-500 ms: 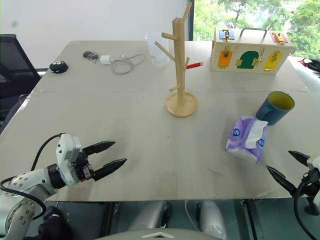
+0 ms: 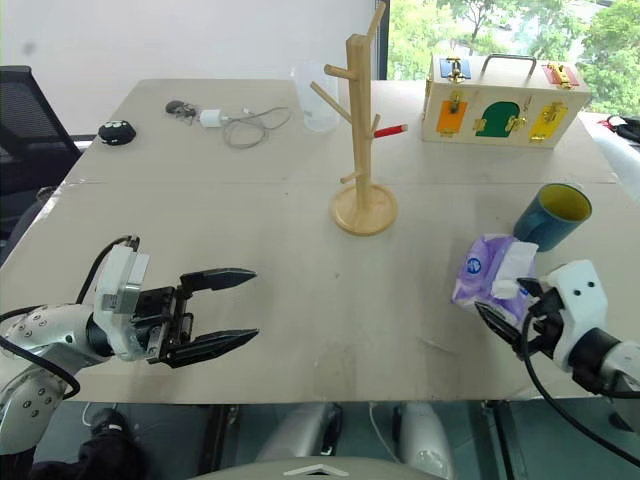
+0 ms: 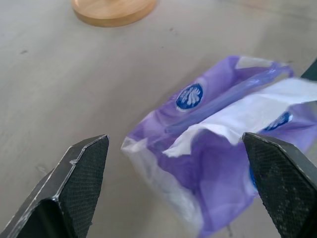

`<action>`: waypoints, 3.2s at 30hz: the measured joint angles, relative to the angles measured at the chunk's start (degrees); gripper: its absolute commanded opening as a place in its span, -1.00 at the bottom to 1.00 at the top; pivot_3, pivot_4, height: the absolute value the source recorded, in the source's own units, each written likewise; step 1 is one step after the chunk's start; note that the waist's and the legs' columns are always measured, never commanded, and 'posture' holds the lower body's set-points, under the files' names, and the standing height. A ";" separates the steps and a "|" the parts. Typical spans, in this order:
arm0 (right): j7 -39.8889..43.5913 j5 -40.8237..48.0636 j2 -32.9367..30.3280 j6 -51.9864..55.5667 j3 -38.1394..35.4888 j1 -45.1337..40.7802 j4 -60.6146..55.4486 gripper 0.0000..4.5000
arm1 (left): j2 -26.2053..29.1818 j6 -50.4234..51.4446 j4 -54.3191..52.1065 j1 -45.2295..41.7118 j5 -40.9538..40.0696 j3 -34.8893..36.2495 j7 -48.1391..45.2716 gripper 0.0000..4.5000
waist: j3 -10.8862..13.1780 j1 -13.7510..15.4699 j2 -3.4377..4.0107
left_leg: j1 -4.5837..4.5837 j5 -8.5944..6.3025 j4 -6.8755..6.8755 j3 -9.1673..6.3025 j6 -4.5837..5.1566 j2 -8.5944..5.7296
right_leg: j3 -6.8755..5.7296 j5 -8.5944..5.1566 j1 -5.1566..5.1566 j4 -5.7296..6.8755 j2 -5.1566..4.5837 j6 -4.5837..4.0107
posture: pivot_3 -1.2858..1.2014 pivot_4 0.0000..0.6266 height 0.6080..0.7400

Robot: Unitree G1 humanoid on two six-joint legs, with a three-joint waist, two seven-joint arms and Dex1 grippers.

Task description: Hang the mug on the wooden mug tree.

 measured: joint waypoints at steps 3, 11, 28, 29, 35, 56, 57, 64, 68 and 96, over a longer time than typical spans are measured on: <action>-1.33 -7.38 -0.70 -3.17 6.46 0.00 2.12 0.93 | -0.01 0.63 -0.14 -1.99 -0.50 -0.47 0.65 1.00 | -0.01 -0.02 -0.02 | 0.02 0.00 0.02 0.02 0.00 0.00 | -0.02 0.00 0.00 0.06 0.01 0.00 | 0.03 -0.52 1.00; -4.18 -23.21 -0.34 -14.75 16.63 -3.39 11.31 -0.24 | -0.07 1.04 -0.14 -2.76 -0.45 -1.81 1.99 1.00 | -0.01 -0.48 -0.02 | 0.08 0.01 0.03 0.09 -0.01 0.01 | -0.03 0.00 -0.01 0.13 0.06 0.01 | 0.03 -0.52 1.00; 1.86 -25.14 5.90 -31.17 2.04 10.63 10.88 -0.97 | -1.42 -0.17 1.71 -3.56 0.41 -2.46 2.21 1.00 | -0.01 0.20 0.00 | 0.04 0.00 0.07 0.03 0.00 0.01 | 0.04 0.00 0.01 0.12 0.05 0.01 | 0.03 -0.52 1.00; 2.63 -25.14 6.46 -32.37 -0.56 13.23 10.76 -0.97 | -1.50 -0.15 1.90 -4.04 0.27 -2.74 1.85 1.00 | -0.02 0.23 0.02 | 0.05 0.00 0.07 0.03 0.00 0.00 | 0.05 0.00 0.02 0.12 0.04 0.01 | 0.03 -0.52 1.00; 3.94 -28.20 5.70 -36.56 -9.06 15.71 16.67 -0.97 | -3.05 1.20 1.95 -8.75 -1.47 -7.57 0.96 1.00 | -0.08 -1.14 -0.08 | 0.29 -0.02 0.07 0.26 0.04 0.06 | 0.14 0.01 0.14 0.16 0.16 0.01 | 0.03 -0.52 1.00; 22.55 -6.82 -9.68 -6.12 -25.36 11.77 10.93 0.53 | -6.29 4.63 2.00 -14.85 -3.72 -13.25 3.11 1.00 | 0.14 -1.11 0.05 | 1.02 -0.23 -0.28 0.30 0.39 0.26 | 0.34 -0.01 0.87 -0.15 0.26 0.01 | 0.03 -0.52 1.00; 23.13 -3.59 -9.91 -3.54 -25.88 11.41 8.89 0.53 | -6.36 4.51 2.04 -14.85 -3.54 -13.25 3.21 1.00 | 0.10 -1.19 -0.06 | 1.03 -0.23 -0.28 0.30 0.39 0.29 | 0.33 -0.01 0.88 -0.16 0.28 0.01 | 0.03 -0.52 1.00; 0.31 -1.80 1.87 3.34 -1.50 -16.98 10.14 0.53 | -7.04 3.27 3.01 -14.82 -1.94 -12.63 4.37 1.00 | 0.13 -1.22 -0.24 | 0.91 -0.13 -0.25 0.35 0.21 0.20 | 0.37 0.02 0.75 -0.27 0.22 -0.01 | 0.03 -0.52 1.00; -4.95 -7.51 5.36 0.78 5.66 -20.87 14.66 0.53 | -6.90 3.25 2.77 -14.00 -1.88 -10.65 5.65 1.00 | 0.15 -0.03 -0.07 | 0.29 -0.04 -0.33 0.24 0.06 0.10 | 0.27 0.01 0.09 -0.21 0.15 0.00 | 0.03 -0.52 1.00; -6.39 -17.61 8.75 -11.16 11.23 -27.02 32.32 0.53 | -5.76 2.04 -0.16 -9.79 -1.59 -7.51 7.74 1.00 | 0.12 -1.07 -0.05 | 0.09 -0.01 -0.12 0.37 0.02 0.07 | 0.25 0.03 -0.21 0.16 0.17 0.00 | 0.03 -0.52 1.00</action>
